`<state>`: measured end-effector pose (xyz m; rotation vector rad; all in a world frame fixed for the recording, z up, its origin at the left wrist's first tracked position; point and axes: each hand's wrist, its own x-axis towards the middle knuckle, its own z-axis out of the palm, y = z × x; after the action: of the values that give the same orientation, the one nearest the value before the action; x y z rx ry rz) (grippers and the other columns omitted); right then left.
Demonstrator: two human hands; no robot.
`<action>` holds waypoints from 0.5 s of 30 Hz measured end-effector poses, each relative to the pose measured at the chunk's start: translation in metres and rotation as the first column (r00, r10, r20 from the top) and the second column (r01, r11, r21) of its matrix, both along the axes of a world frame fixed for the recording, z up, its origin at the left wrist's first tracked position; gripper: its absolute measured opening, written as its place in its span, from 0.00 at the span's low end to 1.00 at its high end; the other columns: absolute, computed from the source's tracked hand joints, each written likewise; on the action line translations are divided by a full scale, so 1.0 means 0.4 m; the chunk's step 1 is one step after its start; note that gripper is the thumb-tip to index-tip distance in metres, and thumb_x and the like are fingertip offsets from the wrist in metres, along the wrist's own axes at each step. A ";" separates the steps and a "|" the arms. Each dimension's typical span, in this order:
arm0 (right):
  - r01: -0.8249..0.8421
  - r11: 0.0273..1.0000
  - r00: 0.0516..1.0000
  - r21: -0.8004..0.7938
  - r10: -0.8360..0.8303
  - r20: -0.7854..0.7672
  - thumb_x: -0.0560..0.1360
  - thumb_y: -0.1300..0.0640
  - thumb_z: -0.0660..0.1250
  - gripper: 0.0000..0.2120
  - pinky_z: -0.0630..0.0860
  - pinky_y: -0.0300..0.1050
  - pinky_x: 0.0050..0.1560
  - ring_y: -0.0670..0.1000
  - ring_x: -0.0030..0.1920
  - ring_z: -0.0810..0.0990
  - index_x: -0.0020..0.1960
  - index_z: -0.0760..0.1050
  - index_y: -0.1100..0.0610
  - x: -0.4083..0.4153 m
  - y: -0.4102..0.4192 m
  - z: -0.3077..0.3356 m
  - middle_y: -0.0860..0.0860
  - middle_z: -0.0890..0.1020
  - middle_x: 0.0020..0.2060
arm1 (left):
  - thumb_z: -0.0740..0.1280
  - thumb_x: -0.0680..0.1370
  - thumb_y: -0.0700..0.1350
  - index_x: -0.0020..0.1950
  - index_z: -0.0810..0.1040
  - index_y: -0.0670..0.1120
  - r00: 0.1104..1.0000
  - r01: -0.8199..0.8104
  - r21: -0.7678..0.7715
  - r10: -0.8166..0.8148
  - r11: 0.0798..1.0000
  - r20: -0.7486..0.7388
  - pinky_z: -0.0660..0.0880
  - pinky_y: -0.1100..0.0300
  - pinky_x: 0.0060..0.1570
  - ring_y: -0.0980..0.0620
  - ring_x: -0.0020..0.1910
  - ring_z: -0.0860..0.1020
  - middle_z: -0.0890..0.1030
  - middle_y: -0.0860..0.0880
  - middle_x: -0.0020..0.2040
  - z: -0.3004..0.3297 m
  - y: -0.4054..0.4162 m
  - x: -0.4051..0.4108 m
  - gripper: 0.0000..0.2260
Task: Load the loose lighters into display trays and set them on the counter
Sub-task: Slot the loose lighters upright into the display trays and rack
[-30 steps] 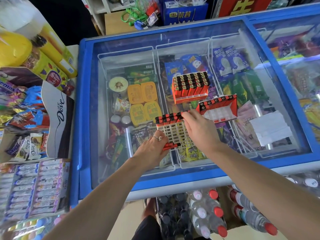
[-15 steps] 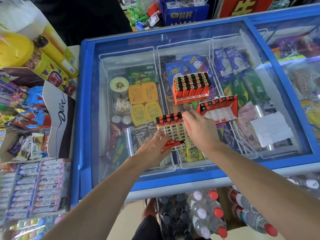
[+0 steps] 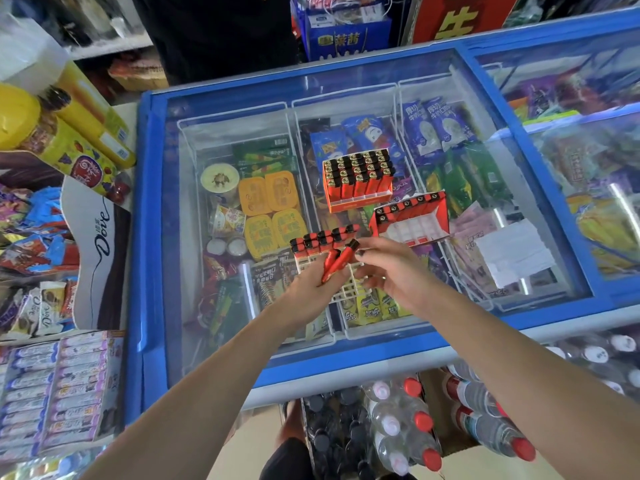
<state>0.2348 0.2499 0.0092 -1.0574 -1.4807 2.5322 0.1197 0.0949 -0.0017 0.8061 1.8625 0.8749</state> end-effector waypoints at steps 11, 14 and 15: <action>0.059 0.774 0.991 0.630 -0.122 0.057 0.77 0.66 0.70 0.09 0.83 0.47 0.45 0.51 0.41 0.86 0.54 0.78 0.56 -0.001 0.041 0.000 0.52 0.85 0.45 | 0.59 0.83 0.61 0.47 0.67 0.52 0.959 -0.012 -0.177 -0.039 0.984 -0.280 0.66 0.70 0.22 0.56 0.27 0.71 0.74 0.51 0.35 -0.056 -0.016 -0.029 0.14; -0.047 0.499 0.998 0.865 -0.017 0.064 0.77 0.65 0.69 0.08 0.82 0.44 0.50 0.47 0.46 0.85 0.55 0.78 0.58 -0.006 0.044 0.002 0.50 0.84 0.48 | 0.59 0.85 0.57 0.46 0.69 0.52 0.937 0.009 -0.225 -0.087 0.974 -0.339 0.65 0.70 0.20 0.57 0.26 0.73 0.77 0.51 0.35 -0.076 -0.032 -0.045 0.12; -0.074 0.434 0.997 0.898 0.029 0.068 0.77 0.66 0.69 0.08 0.82 0.44 0.51 0.48 0.46 0.84 0.55 0.78 0.58 -0.010 0.041 0.003 0.50 0.84 0.47 | 0.59 0.85 0.57 0.46 0.70 0.51 0.928 0.016 -0.236 -0.102 0.972 -0.358 0.65 0.69 0.21 0.57 0.26 0.74 0.77 0.51 0.35 -0.081 -0.035 -0.048 0.12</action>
<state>0.2307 0.2665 0.0102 -0.8118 -2.4166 1.2278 0.1006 0.0809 -0.0342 0.9216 2.2051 0.4763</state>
